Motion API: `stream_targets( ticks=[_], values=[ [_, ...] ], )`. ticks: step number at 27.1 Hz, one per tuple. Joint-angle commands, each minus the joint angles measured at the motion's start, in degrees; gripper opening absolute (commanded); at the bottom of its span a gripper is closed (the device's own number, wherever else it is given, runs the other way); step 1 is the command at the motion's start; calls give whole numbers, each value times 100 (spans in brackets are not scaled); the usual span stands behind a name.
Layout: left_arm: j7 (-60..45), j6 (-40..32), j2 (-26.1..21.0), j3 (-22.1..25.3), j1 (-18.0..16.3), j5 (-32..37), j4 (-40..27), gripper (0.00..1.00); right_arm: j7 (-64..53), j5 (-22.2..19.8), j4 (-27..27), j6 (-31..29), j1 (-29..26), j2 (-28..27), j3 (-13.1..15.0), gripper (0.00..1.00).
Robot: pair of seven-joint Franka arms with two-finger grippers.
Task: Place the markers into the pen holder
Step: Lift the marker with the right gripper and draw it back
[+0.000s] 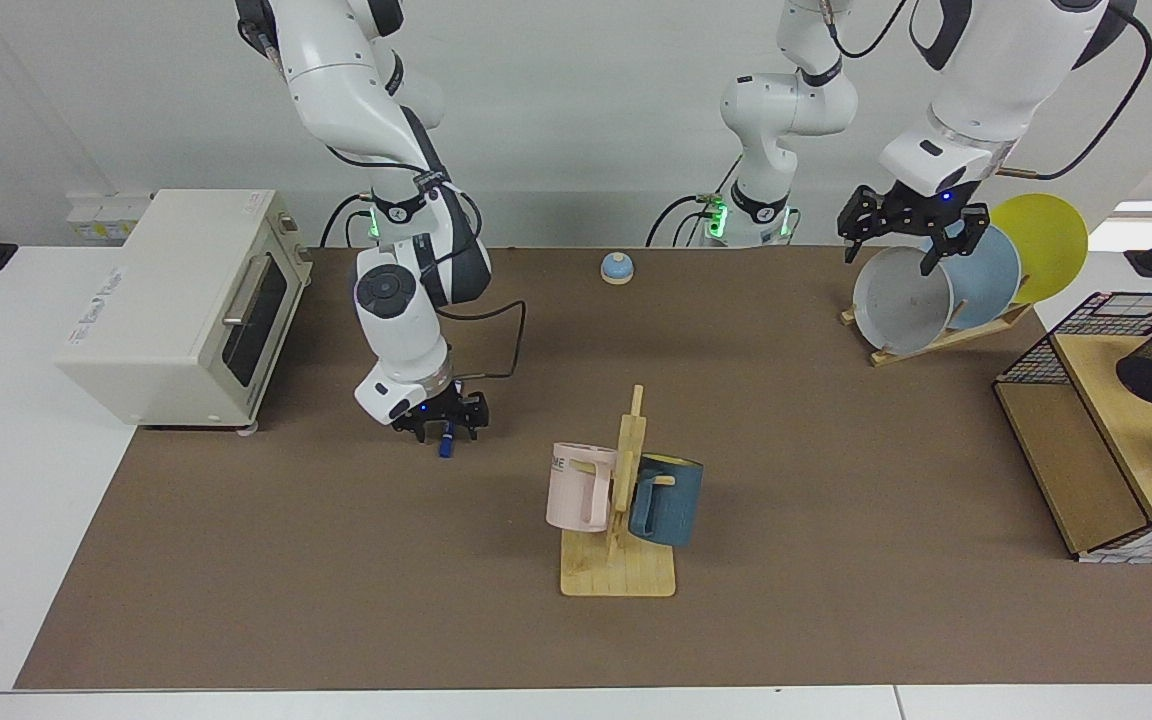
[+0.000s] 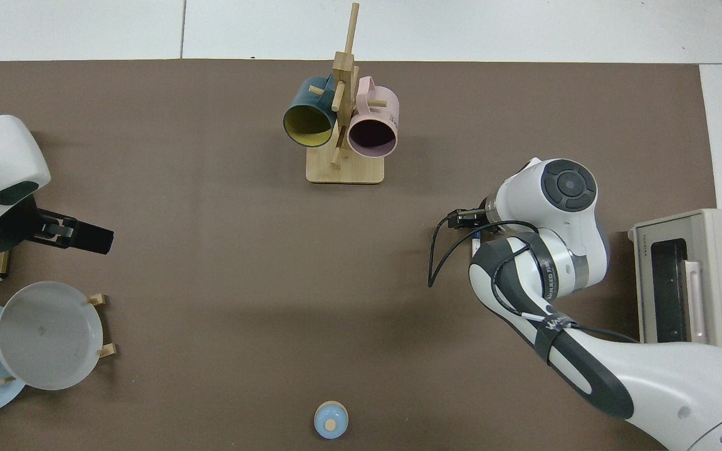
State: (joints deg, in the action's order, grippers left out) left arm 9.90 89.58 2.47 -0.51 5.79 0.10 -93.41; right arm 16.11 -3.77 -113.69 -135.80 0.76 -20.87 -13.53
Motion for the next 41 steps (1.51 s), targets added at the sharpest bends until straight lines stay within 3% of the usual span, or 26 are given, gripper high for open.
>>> stream_targets(
  ticks=[1,8,15,28,35,41],
  values=[
    [64,7,131,42,63,-54,-160,100,261,-132,-267,-9,-137,162,-54,84],
    [56,7,131,16,54,-54,-151,100,305,-132,-294,255,-137,223,-62,81],
    [38,7,140,16,54,-54,-160,100,305,-132,-294,414,-137,241,-62,70],
    [20,-2,140,25,46,-54,-143,100,288,-132,-171,431,-146,223,-62,0],
    [-32,-28,131,25,54,-54,-99,100,323,-124,22,475,-137,223,-62,0],
    [-23,33,122,16,63,-53,-55,100,569,-124,339,896,-102,364,-71,0]
  ],
)
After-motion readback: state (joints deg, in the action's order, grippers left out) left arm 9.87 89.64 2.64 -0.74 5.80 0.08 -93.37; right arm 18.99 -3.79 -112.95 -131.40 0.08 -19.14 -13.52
